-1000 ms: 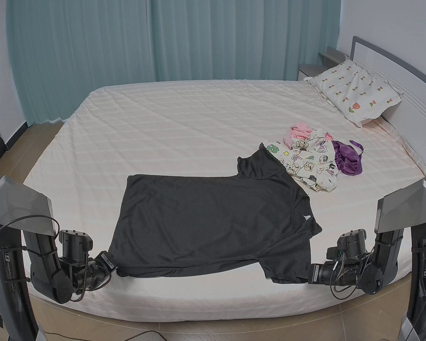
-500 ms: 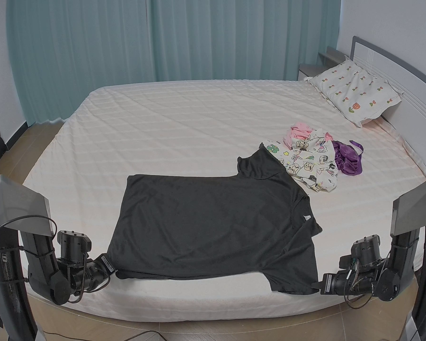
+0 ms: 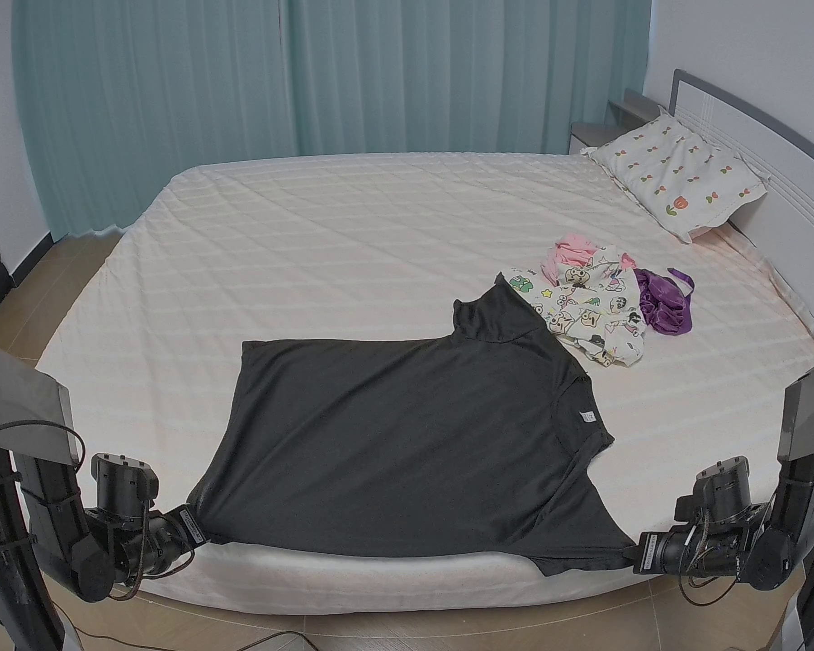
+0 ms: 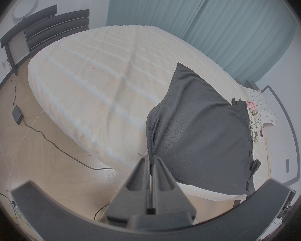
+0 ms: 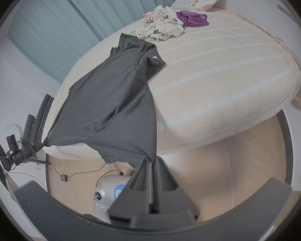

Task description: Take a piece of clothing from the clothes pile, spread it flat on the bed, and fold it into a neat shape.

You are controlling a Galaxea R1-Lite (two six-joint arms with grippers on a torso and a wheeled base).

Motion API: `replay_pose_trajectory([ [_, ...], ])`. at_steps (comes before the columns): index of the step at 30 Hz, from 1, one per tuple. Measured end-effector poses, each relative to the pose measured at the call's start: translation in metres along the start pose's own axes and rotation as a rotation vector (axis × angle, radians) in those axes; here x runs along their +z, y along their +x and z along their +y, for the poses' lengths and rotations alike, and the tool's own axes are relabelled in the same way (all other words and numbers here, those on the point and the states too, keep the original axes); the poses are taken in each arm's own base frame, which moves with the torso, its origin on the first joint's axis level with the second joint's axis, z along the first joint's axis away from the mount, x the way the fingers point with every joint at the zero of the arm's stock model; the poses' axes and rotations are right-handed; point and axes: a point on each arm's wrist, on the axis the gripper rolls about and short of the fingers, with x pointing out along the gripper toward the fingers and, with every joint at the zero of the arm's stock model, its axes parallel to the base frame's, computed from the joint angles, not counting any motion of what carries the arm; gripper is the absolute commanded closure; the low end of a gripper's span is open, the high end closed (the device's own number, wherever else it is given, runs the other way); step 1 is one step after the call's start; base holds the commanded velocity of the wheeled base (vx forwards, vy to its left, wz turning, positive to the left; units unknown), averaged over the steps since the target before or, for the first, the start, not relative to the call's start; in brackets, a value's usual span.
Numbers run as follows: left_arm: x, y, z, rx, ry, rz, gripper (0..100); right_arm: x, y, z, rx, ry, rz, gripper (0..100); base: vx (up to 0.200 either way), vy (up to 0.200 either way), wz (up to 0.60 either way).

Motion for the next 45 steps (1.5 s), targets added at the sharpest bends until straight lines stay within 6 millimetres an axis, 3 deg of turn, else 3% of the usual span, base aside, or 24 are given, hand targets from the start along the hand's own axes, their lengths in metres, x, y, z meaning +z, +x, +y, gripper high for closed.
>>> replay_pose_trajectory([
  [6,-0.001,0.002,0.002,0.008,0.000,0.005,100,-0.010,-0.007,0.006,-0.044,-0.032,0.054,100,0.000,0.000,0.00],
  [21,-0.007,0.005,0.004,0.017,0.002,0.038,100,-0.028,-0.047,0.022,-0.123,0.000,0.095,100,0.000,0.000,0.00],
  [45,-0.019,-0.006,0.011,0.051,0.106,0.122,100,-0.031,-0.067,0.019,-0.135,-0.011,0.103,100,0.000,0.000,0.00],
])
